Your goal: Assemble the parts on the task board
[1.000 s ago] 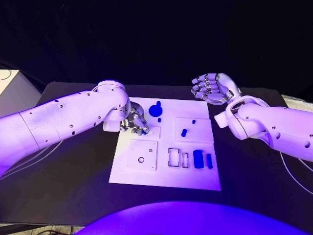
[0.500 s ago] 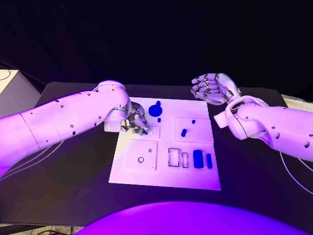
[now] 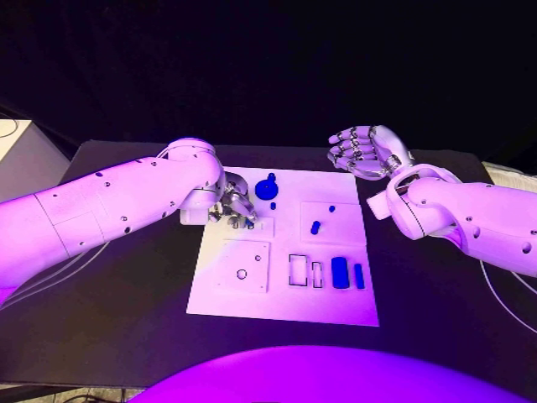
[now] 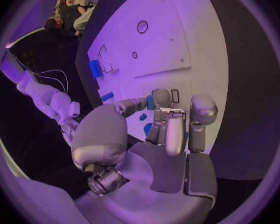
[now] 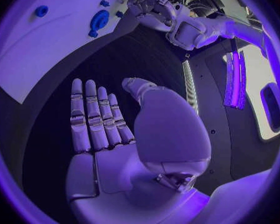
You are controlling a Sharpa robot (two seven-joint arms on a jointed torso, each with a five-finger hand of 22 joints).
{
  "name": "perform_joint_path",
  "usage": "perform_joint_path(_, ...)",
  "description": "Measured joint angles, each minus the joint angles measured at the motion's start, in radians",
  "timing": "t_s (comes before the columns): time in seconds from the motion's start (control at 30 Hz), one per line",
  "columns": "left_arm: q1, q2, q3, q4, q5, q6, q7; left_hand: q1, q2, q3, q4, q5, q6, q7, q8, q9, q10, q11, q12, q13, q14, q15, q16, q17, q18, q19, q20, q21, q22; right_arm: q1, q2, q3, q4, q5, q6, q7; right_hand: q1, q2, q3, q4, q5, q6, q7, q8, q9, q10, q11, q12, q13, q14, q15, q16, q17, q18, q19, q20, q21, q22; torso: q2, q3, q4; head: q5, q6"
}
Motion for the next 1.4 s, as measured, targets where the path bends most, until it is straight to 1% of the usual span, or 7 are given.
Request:
perform_joint_path(0.37, 0.000, 0.000, 0.000, -0.001, -0.005, 0.003, 0.000, 0.000, 0.000, 0.000, 0.000, 0.004, 0.000, 0.000, 0.000, 0.001, 0.000, 0.000, 0.000, 0.001, 0.000, 0.000, 0.000, 0.000, 0.000, 0.000, 0.000, 0.004, 0.001, 0.000, 0.001, 0.000, 0.000, 0.000, 0.001, 0.000, 0.000, 0.000, -0.003, -0.003, 0.000, 0.000, 0.000, 0.000, 0.000, 0.000, 0.000, 0.000, 0.000, 0.000, 0.000, 0.000, -0.001, 0.000, 0.000, 0.000, 0.000, -0.001, -0.001, 0.0000, 0.0011, 0.003, 0.000)
perform_joint_path(0.67, 0.000, 0.000, 0.000, -0.002, -0.004, 0.013, 0.000, -0.004, 0.004, 0.000, 0.000, 0.004, 0.002, -0.002, 0.000, 0.001, 0.000, 0.000, 0.000, 0.001, 0.000, 0.000, 0.000, 0.000, 0.000, 0.000, 0.000, 0.004, 0.001, 0.000, 0.001, 0.000, 0.000, 0.000, 0.001, 0.000, 0.000, 0.000, -0.003, -0.003, 0.000, 0.000, 0.000, 0.000, 0.000, 0.000, 0.000, 0.000, -0.001, 0.000, 0.000, 0.000, -0.001, 0.000, 0.000, 0.000, 0.000, -0.001, -0.001, 0.0000, 0.0006, 0.005, 0.000)
perform_joint_path(1.4, 0.000, -0.002, 0.000, -0.001, 0.006, 0.025, 0.000, -0.007, 0.001, 0.000, 0.000, 0.002, 0.002, -0.002, -0.003, 0.001, 0.000, 0.001, 0.000, 0.001, 0.000, 0.000, 0.000, 0.000, 0.000, 0.000, 0.000, 0.004, 0.003, 0.000, 0.001, 0.000, 0.000, 0.000, 0.002, 0.000, 0.000, 0.000, -0.003, -0.003, 0.000, 0.000, 0.000, 0.000, -0.001, 0.000, 0.000, 0.000, -0.002, 0.000, 0.000, 0.000, -0.002, 0.000, 0.000, 0.000, 0.000, -0.003, 0.000, 0.0000, 0.0003, 0.002, 0.000)
